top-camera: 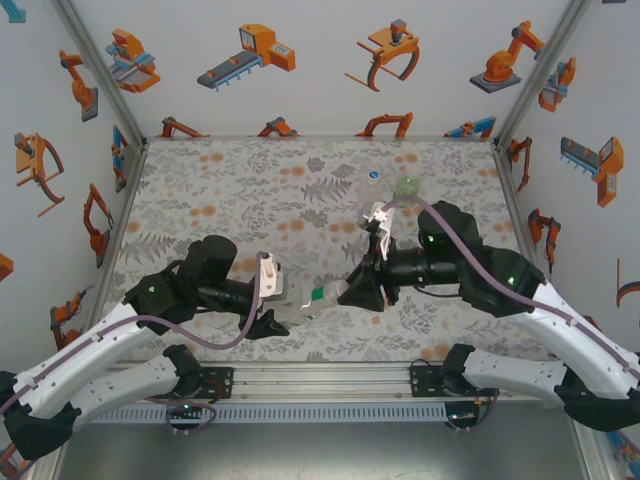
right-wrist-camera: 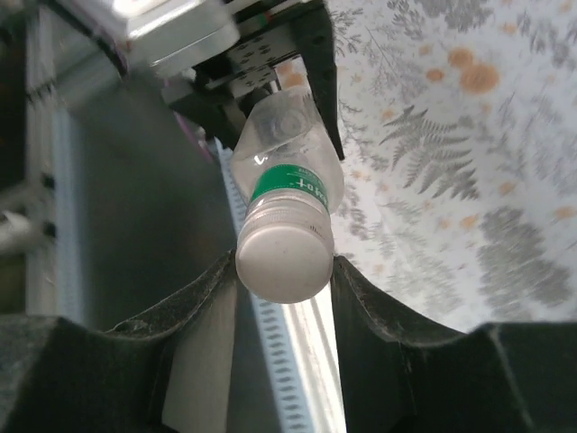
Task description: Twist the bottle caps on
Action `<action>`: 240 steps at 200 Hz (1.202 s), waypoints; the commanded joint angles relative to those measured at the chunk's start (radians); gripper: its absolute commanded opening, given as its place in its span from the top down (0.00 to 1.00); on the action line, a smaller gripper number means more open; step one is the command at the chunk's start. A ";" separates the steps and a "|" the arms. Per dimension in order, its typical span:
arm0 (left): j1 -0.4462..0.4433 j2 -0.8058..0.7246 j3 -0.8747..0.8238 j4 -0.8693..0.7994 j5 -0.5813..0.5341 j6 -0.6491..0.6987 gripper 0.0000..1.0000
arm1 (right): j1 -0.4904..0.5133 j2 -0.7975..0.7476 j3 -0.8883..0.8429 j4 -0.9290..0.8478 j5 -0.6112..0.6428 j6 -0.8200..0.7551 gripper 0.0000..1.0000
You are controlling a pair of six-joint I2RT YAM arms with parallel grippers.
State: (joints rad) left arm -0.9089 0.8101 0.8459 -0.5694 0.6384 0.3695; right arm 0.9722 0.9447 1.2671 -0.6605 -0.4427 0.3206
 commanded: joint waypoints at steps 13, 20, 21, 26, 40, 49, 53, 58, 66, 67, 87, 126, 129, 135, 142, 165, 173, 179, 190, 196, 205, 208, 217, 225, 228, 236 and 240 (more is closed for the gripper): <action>-0.001 0.008 0.019 0.100 0.012 0.005 1.00 | 0.010 0.024 -0.056 0.062 0.177 0.734 0.96; -0.001 0.012 0.021 0.098 0.011 0.008 1.00 | 0.011 0.030 -0.070 0.059 0.167 0.840 0.96; -0.001 0.012 0.022 0.098 0.011 0.008 1.00 | 0.011 0.030 -0.073 0.061 0.165 0.860 0.96; -0.001 0.015 0.024 0.098 0.010 0.009 1.00 | 0.010 0.032 -0.089 0.071 0.159 0.928 0.96; -0.001 0.021 0.025 0.100 0.010 0.013 1.00 | 0.011 0.025 -0.144 0.119 0.148 1.119 0.96; -0.001 0.023 0.028 0.098 0.008 0.017 1.00 | 0.011 0.016 -0.181 0.162 0.138 1.204 0.95; -0.001 0.025 0.028 0.099 0.009 0.017 1.00 | 0.011 0.012 -0.191 0.184 0.141 1.220 0.94; 0.000 0.026 0.030 0.099 0.009 0.018 1.00 | 0.011 0.007 -0.196 0.195 0.147 1.231 0.94; -0.001 0.027 0.030 0.098 0.009 0.019 1.00 | 0.011 0.005 -0.187 0.181 0.157 1.228 0.93; -0.001 0.027 0.030 0.098 0.008 0.019 1.00 | 0.011 0.005 -0.186 0.178 0.158 1.226 0.92; -0.001 0.026 0.033 0.092 0.010 0.019 1.00 | 0.011 0.003 -0.145 0.119 0.178 1.160 0.84; -0.001 0.015 0.033 0.082 0.011 0.021 1.00 | 0.011 -0.009 -0.008 -0.036 0.278 0.842 0.56; -0.001 0.013 0.033 0.082 0.011 0.021 1.00 | 0.011 -0.013 0.002 -0.043 0.286 0.814 0.53; 0.000 0.011 0.032 0.081 0.011 0.020 1.00 | 0.010 -0.018 0.016 -0.058 0.305 0.758 0.47; -0.001 0.012 0.032 0.079 0.012 0.020 1.00 | 0.010 -0.028 0.024 -0.061 0.320 0.695 0.39; -0.001 0.009 0.028 0.077 0.015 0.019 1.00 | 0.008 -0.054 0.042 -0.050 0.330 0.435 0.34; -0.002 0.011 0.028 0.074 0.014 0.019 1.00 | 0.008 -0.060 0.047 -0.032 0.305 0.327 0.35; -0.001 0.011 0.028 0.075 0.015 0.017 1.00 | 0.008 -0.067 0.048 -0.013 0.277 0.245 0.36; -0.001 0.010 0.027 0.074 0.018 0.019 1.00 | 0.008 -0.075 0.050 0.019 0.212 0.101 0.36; -0.001 0.010 0.027 0.074 0.020 0.018 1.00 | 0.008 -0.078 0.053 0.029 0.179 0.037 0.36; -0.001 0.010 0.027 0.072 0.020 0.018 1.00 | 0.007 -0.077 0.066 0.028 0.125 -0.063 0.35; -0.001 0.008 0.027 0.073 0.020 0.019 1.00 | 0.007 -0.076 0.072 0.025 0.104 -0.100 0.35; -0.001 0.007 0.027 0.072 0.023 0.019 1.00 | 0.008 -0.063 0.097 0.003 0.044 -0.203 0.35; -0.001 0.005 0.025 0.071 0.025 0.019 1.00 | 0.007 -0.046 0.122 -0.030 0.008 -0.292 0.35; -0.001 0.003 0.023 0.071 0.026 0.019 1.00 | 0.007 -0.037 0.133 -0.044 -0.005 -0.325 0.35; -0.001 0.004 0.022 0.071 0.028 0.017 1.00 | 0.007 -0.015 0.165 -0.091 -0.042 -0.423 0.36; -0.001 0.004 0.022 0.071 0.028 0.017 1.00 | 0.008 -0.003 0.182 -0.116 -0.061 -0.473 0.36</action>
State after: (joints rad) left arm -0.9047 0.8284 0.8471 -0.5182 0.6285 0.3710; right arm 0.9787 0.8982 1.3598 -0.6952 -0.3405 0.2680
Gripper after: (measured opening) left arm 0.563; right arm 0.647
